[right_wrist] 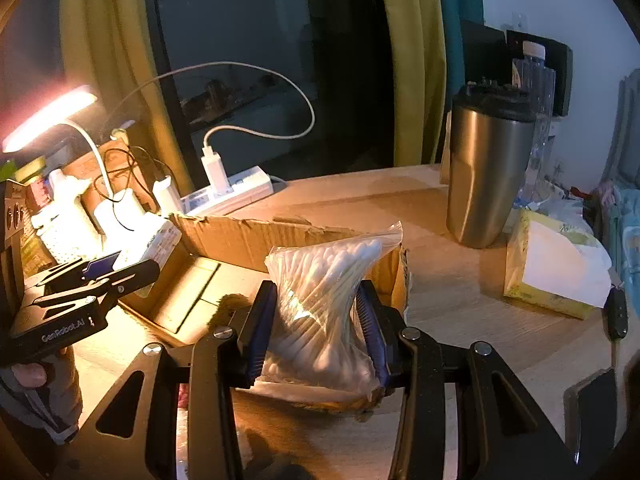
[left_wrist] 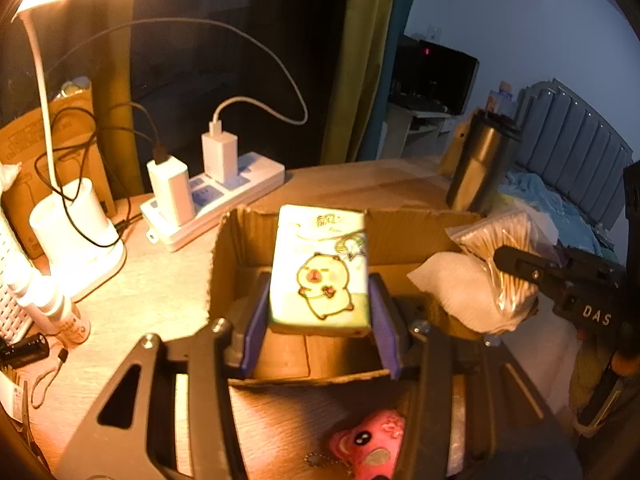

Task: Organize soft objects
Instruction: 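Lower the tissue pack into the box with the left gripper while the right gripper releases the swab bag inside, then withdraw both open grippers from the box toward the remaining desk items, then grasp the pink plush keychain with the left gripper while the right gripper grasps two bubble-wrapped bundles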

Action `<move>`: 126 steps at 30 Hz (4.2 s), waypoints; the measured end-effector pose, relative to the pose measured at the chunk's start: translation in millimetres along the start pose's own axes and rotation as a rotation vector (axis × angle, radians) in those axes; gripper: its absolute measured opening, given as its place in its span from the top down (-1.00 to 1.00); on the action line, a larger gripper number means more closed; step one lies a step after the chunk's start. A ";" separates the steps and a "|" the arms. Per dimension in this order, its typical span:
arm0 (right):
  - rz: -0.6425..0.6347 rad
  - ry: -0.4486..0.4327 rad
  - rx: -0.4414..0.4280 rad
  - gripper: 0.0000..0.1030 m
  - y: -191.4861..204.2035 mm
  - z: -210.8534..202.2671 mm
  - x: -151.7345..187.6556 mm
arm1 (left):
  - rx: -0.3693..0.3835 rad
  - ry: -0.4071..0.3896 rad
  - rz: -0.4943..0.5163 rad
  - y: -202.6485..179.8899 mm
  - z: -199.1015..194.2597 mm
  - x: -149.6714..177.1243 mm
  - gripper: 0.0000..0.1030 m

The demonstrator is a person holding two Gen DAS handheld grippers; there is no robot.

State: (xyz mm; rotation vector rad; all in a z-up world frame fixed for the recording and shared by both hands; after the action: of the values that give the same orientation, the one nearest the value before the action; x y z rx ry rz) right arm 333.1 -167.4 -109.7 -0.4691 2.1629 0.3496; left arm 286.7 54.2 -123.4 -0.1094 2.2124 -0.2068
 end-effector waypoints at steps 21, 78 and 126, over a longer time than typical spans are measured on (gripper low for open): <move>0.056 0.100 0.119 -0.16 -37.0 31.1 23.5 | 0.010 0.049 -0.012 -1.0 14.3 6.6 -0.01; -0.077 0.038 0.053 -0.19 56.5 -69.8 58.3 | 0.052 -0.051 -0.004 -16.4 -93.6 51.6 -0.38; -0.105 0.130 -0.122 -0.08 67.5 -25.6 89.2 | 0.011 0.140 -0.004 -18.3 -41.1 85.4 -0.39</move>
State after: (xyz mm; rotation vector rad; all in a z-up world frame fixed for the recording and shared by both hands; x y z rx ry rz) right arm 235.6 -136.1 -161.7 -0.6888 2.2399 0.4037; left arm 202.4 27.8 -162.2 -0.0964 2.3505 -0.2348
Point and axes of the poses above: each gripper's, at about its wrist camera, not at the fingertips, and z roughly the way its jaws point, y to its left, x to its underside, the point moved 4 cm from there along z, roughly the way its jaws point, and after that the axes turned 4 degrees about x, right-handed, at the moved point
